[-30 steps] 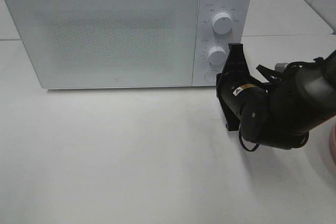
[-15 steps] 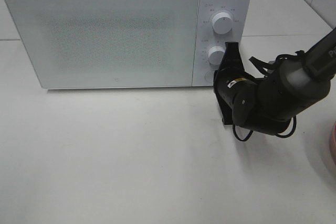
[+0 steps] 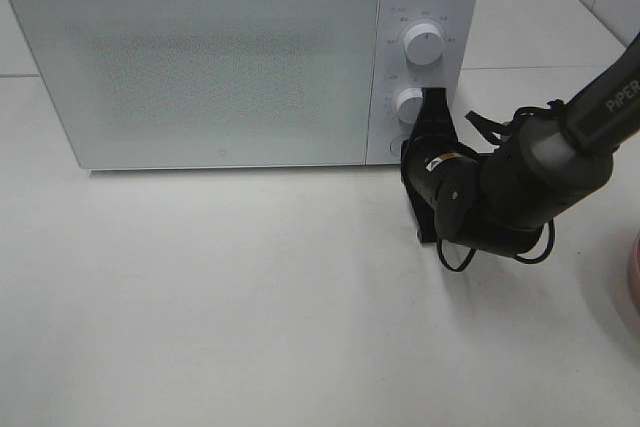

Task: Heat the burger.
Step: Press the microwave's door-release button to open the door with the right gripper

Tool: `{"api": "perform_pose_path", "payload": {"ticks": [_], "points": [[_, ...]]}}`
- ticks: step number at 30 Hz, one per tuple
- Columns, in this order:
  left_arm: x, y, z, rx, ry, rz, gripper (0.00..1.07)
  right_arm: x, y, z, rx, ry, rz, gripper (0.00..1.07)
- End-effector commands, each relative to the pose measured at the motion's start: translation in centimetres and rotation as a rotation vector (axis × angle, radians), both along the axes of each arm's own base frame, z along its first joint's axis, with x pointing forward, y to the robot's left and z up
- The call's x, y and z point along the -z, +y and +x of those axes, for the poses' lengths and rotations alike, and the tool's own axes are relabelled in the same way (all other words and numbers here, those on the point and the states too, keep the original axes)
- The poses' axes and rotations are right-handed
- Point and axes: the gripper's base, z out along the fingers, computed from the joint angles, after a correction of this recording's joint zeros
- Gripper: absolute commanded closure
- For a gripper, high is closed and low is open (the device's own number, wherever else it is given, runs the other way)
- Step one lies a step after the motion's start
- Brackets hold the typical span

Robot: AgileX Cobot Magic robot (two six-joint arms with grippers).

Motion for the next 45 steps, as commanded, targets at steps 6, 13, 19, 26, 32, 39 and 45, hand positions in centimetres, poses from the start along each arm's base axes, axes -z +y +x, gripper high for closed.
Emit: {"api": "perform_pose_path", "payload": {"ticks": [6, 13, 19, 26, 32, 39, 45], "points": [[0.0, -0.1, -0.1, 0.004, -0.026, -0.004, 0.07, -0.4, 0.3, 0.5, -0.015, -0.012, 0.000, 1.07], [0.0, -0.1, -0.1, 0.004, -0.026, -0.004, 0.07, -0.7, 0.5, 0.8, -0.013, -0.029, 0.007, 1.07], [0.0, -0.1, -0.1, 0.004, -0.026, -0.004, 0.07, -1.5, 1.1, 1.6, -0.030, -0.069, 0.015, 1.07], [0.0, -0.1, -0.1, 0.004, -0.026, -0.004, 0.07, -1.7, 0.6, 2.2, 0.040, -0.140, 0.000, 1.07], [0.0, -0.1, -0.1, 0.004, -0.026, -0.004, 0.07, -2.9, 0.9, 3.7, 0.090, -0.268, 0.019, 1.07], [0.0, -0.1, -0.1, 0.004, -0.026, -0.004, 0.07, -4.4, 1.1, 4.8, 0.130, -0.401, 0.028, 1.07], [0.0, -0.1, -0.1, 0.004, -0.026, -0.004, 0.07, -4.2, 1.3, 4.8, 0.109, -0.370, 0.012, 1.07]]}}
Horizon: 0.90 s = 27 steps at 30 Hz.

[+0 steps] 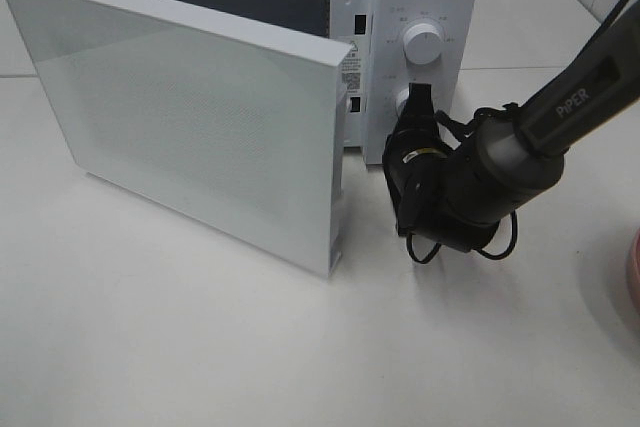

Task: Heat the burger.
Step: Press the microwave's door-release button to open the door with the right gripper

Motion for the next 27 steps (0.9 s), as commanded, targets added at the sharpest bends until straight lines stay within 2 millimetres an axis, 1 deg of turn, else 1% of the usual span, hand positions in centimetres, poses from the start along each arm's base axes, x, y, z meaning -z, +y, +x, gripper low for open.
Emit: {"api": "perform_pose_path", "payload": {"ticks": [1, 7, 10, 17, 23, 25, 27], "points": [[0.0, -0.1, -0.1, 0.004, -0.026, -0.004, 0.07, -4.4, -0.4, 3.1, 0.023, -0.318, -0.040, 1.07], [0.0, -0.1, -0.1, 0.004, -0.026, -0.004, 0.07, -4.0, -0.4, 2.9, 0.008, -0.281, -0.037, 1.07], [0.0, -0.1, -0.1, 0.004, -0.026, -0.004, 0.07, -3.8, -0.5, 2.5, -0.001, -0.252, -0.038, 1.07], [0.0, -0.1, -0.1, 0.004, -0.026, -0.004, 0.07, -3.5, -1.0, 1.1, -0.047, -0.146, -0.064, 1.07], [0.0, -0.1, -0.1, 0.004, -0.026, -0.004, 0.07, -3.0, -1.3, 0.2, -0.076, -0.095, -0.096, 1.07], [0.0, -0.1, -0.1, 0.004, -0.026, -0.004, 0.07, -2.6, -1.2, -0.6, -0.138, -0.014, -0.126, 1.07], [0.0, -0.1, -0.1, 0.004, -0.026, -0.004, 0.07, -2.7, -1.2, -0.8, -0.152, -0.005, -0.139, 1.07]]}}
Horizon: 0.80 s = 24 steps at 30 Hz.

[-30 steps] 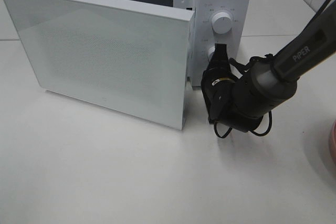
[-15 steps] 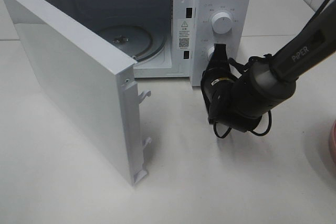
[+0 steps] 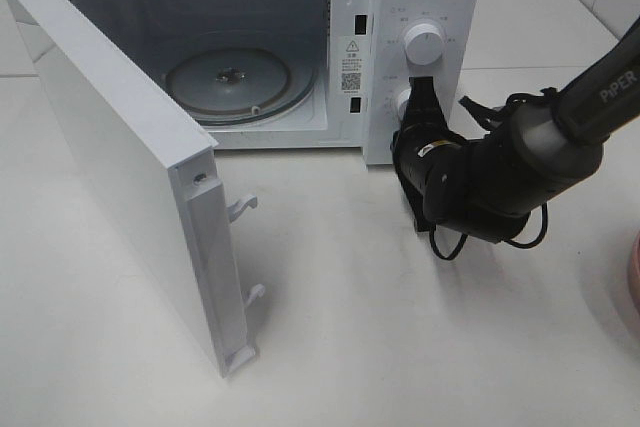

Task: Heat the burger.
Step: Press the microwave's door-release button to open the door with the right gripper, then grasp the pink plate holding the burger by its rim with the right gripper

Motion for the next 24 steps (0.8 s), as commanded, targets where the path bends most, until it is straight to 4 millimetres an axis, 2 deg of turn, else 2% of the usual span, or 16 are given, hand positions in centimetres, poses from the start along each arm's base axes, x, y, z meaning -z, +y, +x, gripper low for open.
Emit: {"api": "perform_pose_path", "payload": {"ticks": [1, 12, 16, 23, 24], "points": [[0.0, -0.1, -0.1, 0.004, -0.026, -0.004, 0.07, -1.4, -0.2, 0.1, -0.038, -0.047, -0.043, 1.07], [0.0, -0.1, -0.1, 0.004, -0.026, -0.004, 0.07, -1.5, -0.5, -1.5, -0.130, 0.057, -0.116, 1.07], [0.0, -0.1, -0.1, 0.004, -0.026, -0.004, 0.07, -1.6, -0.3, -2.1, -0.216, 0.110, -0.177, 1.07], [0.0, -0.1, -0.1, 0.004, -0.026, -0.004, 0.07, -3.2, -0.9, -3.7, -0.311, 0.113, -0.272, 1.06], [0.0, -0.1, -0.1, 0.004, -0.026, -0.004, 0.07, -3.6, -1.0, -4.3, -0.371, 0.125, -0.308, 1.05]]}}
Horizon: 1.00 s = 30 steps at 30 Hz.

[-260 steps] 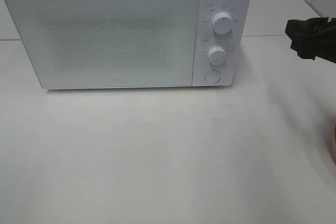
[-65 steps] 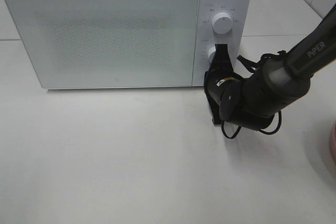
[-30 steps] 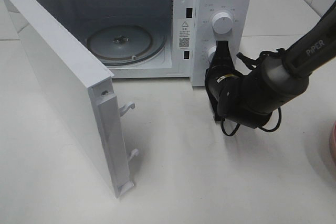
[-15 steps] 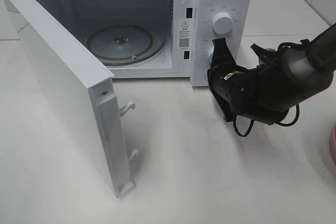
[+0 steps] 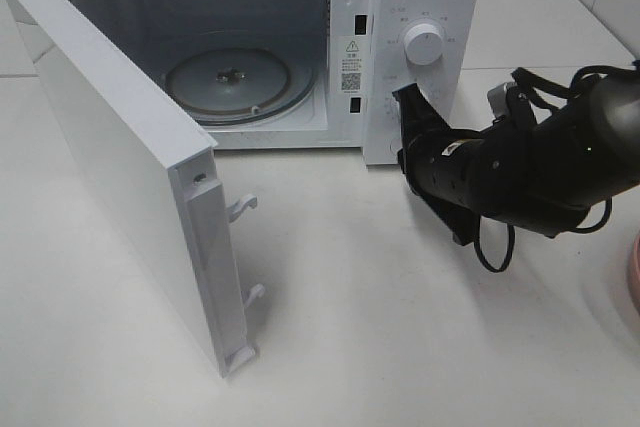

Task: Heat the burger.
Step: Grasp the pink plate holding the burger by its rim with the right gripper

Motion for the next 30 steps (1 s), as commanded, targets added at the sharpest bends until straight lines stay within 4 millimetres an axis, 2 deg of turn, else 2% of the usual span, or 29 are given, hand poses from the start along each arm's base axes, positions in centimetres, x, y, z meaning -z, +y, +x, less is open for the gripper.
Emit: {"api": "perform_pose_path", "payload": {"ticks": [1, 11, 15, 23, 25, 30], "points": [[0.0, -0.1, -0.1, 0.004, -0.026, -0.004, 0.07, -0.9, -0.2, -0.6, -0.082, 0.001, -0.054, 1.05], [0.0, -0.1, -0.1, 0.004, -0.026, -0.004, 0.07, -3.3, 0.4, -3.6, -0.508, 0.091, -0.262, 1.03], [0.0, -0.1, -0.1, 0.004, -0.026, -0.004, 0.07, -3.7, 0.2, -4.5, -0.611, 0.144, -0.328, 1.02], [0.0, -0.1, -0.1, 0.004, -0.026, -0.004, 0.07, -5.9, -0.6, -6.8, -0.885, 0.201, -0.521, 1.00], [0.0, -0.1, -0.1, 0.004, -0.026, -0.004, 0.07, -6.8, -1.1, -7.6, -1.008, 0.192, -0.635, 0.99], [0.0, -0.1, -0.1, 0.004, -0.026, -0.004, 0.07, -8.0, -2.4, -9.0, -1.147, 0.246, -0.783, 0.97]]}}
